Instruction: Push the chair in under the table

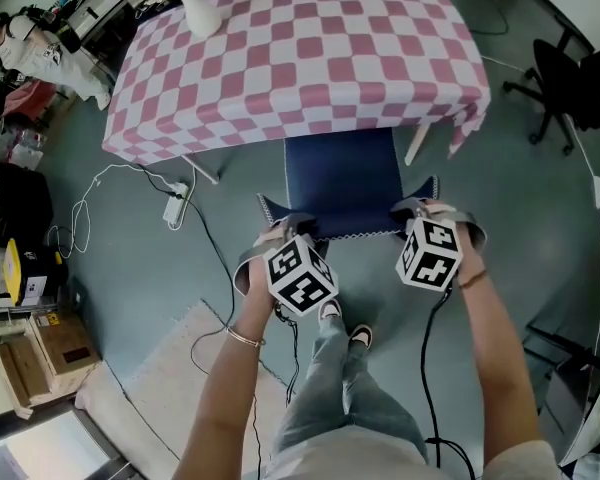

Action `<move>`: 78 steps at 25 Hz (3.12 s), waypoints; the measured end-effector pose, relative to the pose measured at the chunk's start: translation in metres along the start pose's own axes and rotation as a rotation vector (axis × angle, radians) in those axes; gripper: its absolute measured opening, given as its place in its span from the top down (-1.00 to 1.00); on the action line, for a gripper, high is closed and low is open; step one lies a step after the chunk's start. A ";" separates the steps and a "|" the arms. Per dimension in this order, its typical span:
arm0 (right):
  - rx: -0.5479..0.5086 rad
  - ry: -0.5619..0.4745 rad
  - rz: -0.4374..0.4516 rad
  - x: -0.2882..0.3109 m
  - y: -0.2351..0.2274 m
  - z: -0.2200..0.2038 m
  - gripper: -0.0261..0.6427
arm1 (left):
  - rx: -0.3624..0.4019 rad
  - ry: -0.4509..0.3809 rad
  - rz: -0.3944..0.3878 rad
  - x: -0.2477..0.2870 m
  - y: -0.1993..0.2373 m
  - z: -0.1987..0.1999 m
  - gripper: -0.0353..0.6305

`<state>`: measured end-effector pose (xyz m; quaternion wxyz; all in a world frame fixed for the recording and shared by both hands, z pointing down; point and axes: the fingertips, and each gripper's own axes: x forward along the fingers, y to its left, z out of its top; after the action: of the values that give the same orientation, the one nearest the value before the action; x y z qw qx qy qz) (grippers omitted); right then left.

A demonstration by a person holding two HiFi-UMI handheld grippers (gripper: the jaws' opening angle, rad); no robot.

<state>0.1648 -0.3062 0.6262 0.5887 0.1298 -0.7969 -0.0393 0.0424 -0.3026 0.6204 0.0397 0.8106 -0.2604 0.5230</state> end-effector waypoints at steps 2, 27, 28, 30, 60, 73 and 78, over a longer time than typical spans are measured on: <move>-0.003 -0.007 -0.006 0.002 -0.010 0.001 0.61 | -0.004 -0.006 0.009 0.004 0.008 0.004 0.46; 0.010 -0.004 -0.025 0.035 -0.119 0.023 0.62 | 0.010 -0.028 0.048 0.047 0.120 0.034 0.42; 0.012 -0.003 -0.021 0.036 -0.122 0.023 0.62 | 0.012 -0.029 0.047 0.048 0.122 0.035 0.42; 0.014 -0.004 -0.012 0.036 -0.127 0.022 0.62 | 0.014 -0.031 0.044 0.050 0.125 0.038 0.42; -0.007 0.001 0.005 0.043 -0.130 0.026 0.61 | 0.015 -0.037 -0.010 0.056 0.128 0.038 0.38; 0.033 -0.019 0.000 0.036 -0.123 0.029 0.51 | -0.114 -0.124 -0.042 0.035 0.125 0.036 0.18; 0.069 -0.063 -0.015 0.014 -0.124 0.035 0.51 | -0.161 -0.191 -0.061 0.007 0.120 0.044 0.18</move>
<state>0.1475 -0.4325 0.6018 0.5583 0.1545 -0.8149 -0.0204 0.0255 -0.4235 0.5814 0.0956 0.8586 -0.2793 0.4191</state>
